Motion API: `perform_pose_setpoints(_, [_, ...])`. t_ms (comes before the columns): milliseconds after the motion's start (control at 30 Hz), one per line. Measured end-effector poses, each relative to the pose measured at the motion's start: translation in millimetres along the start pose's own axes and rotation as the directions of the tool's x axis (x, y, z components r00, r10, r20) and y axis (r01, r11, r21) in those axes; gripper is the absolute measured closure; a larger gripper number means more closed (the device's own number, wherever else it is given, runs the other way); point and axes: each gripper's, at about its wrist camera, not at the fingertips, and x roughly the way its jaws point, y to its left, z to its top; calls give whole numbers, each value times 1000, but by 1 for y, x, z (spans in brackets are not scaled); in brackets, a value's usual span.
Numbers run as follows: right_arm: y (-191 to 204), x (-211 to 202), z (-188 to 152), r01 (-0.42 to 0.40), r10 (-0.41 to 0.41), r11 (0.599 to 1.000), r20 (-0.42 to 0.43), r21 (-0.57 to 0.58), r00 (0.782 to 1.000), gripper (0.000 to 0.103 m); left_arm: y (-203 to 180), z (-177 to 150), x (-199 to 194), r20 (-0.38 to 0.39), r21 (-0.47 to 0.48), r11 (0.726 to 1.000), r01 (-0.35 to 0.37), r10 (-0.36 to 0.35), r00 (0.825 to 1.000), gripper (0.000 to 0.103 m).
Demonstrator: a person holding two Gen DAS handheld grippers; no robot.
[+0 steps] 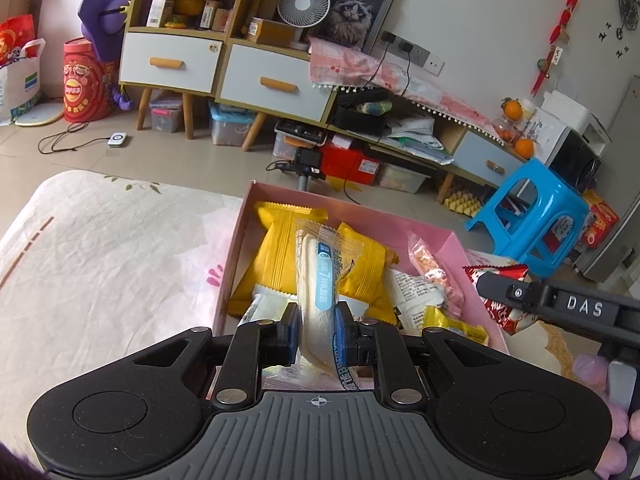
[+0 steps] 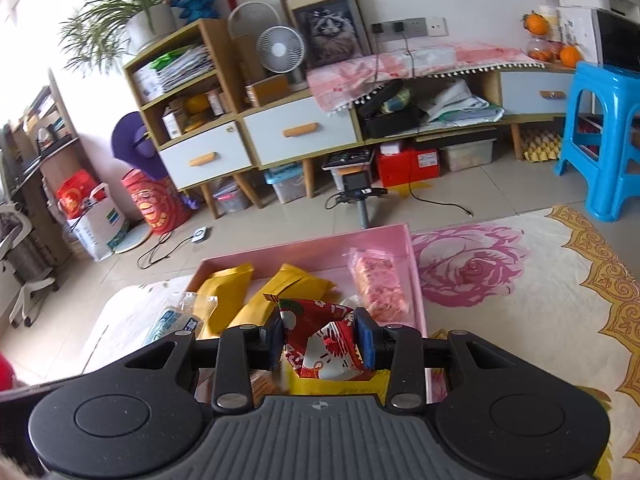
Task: Organize snacks
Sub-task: 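Carry both held snacks into the pink box and open both grippers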
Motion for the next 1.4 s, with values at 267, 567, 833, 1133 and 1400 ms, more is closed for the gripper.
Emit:
perform_pose_setpoints(267, [-28,15,7,-1,1,995,-1,98,1000,76,-2,1,20,-4,-4,999,38,-38,999,87])
perform_pose_setpoints(567, [-35,27,6,-24,30,987,-33,160,999,75,-7,5,28,20,7,998,57,-57,998,87])
perform_pose_setpoints(833, [-29,24,7,-25,28,990,-21,139,999,50,-5,6,25,4,0,999,49,-49,999,76])
perform_pose_setpoints(1133, [-23,6,9,-25,27,995,-16,98,1000,30,-4,10,1,11,24,999,40,-40,999,36])
perform_pose_setpoints(1400, [-16,-24,2,-20,20,1000,-26,6,999,19,-3,2,-30,-2,75,997,31,-31,1000,19])
